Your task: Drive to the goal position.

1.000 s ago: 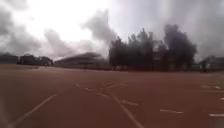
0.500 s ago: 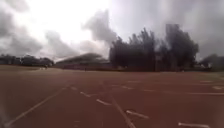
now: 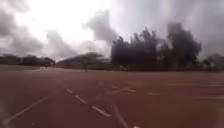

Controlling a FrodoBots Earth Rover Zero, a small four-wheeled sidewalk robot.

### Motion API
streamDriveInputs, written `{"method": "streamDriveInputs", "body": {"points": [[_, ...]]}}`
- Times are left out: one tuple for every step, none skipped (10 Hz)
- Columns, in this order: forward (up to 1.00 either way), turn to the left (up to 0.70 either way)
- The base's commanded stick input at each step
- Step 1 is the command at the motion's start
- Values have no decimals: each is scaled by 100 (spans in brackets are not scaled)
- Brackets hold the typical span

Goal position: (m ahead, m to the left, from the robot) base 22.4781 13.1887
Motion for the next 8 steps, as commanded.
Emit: {"method": "streamDriveInputs", "body": {"points": [[85, -34], [85, -34], [85, -34], [85, -34], [85, 0], [85, 0], [85, 0], [85, 0]]}}
